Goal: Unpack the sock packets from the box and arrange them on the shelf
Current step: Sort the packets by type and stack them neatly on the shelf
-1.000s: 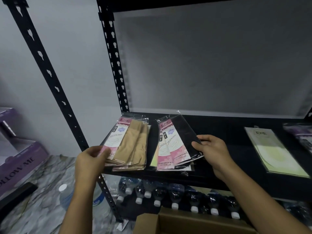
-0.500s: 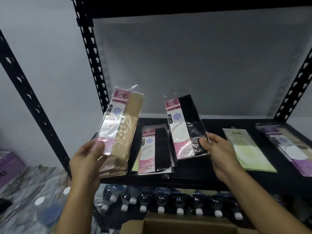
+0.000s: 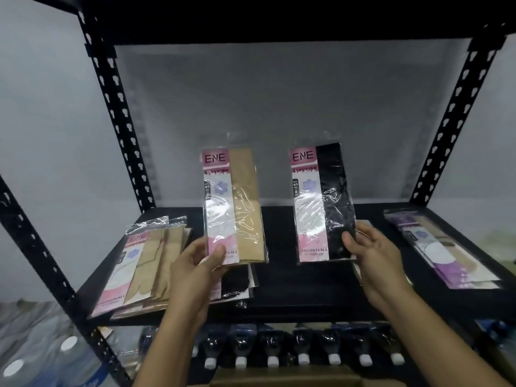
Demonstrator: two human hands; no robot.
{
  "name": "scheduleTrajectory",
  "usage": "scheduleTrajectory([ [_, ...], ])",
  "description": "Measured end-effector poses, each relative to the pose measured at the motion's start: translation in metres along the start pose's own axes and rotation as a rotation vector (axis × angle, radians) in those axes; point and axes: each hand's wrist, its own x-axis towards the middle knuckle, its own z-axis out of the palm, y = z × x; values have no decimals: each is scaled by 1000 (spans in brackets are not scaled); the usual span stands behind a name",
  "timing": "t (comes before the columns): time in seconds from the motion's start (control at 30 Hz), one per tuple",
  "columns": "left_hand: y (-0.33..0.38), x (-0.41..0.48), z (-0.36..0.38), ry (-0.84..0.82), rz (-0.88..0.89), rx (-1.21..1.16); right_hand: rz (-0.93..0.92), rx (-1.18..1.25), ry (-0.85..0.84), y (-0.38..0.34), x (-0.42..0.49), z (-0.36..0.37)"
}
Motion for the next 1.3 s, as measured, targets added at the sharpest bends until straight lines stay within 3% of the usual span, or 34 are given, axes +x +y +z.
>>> scheduleTrajectory([
  [0.4, -20, -5, 49, -77, 1, 135, -14, -53, 107, -9, 11, -42],
  [0.67, -50, -4, 71, -118, -79, 308, 95, -142, 160, 3, 19, -59],
  [0.9, -56, 15, 50, -66, -60, 541, 154, -213, 149, 17, 25, -55],
  [1.3, -41, 43, 11, 39, -70, 577, 192, -285, 131, 40, 29, -31],
])
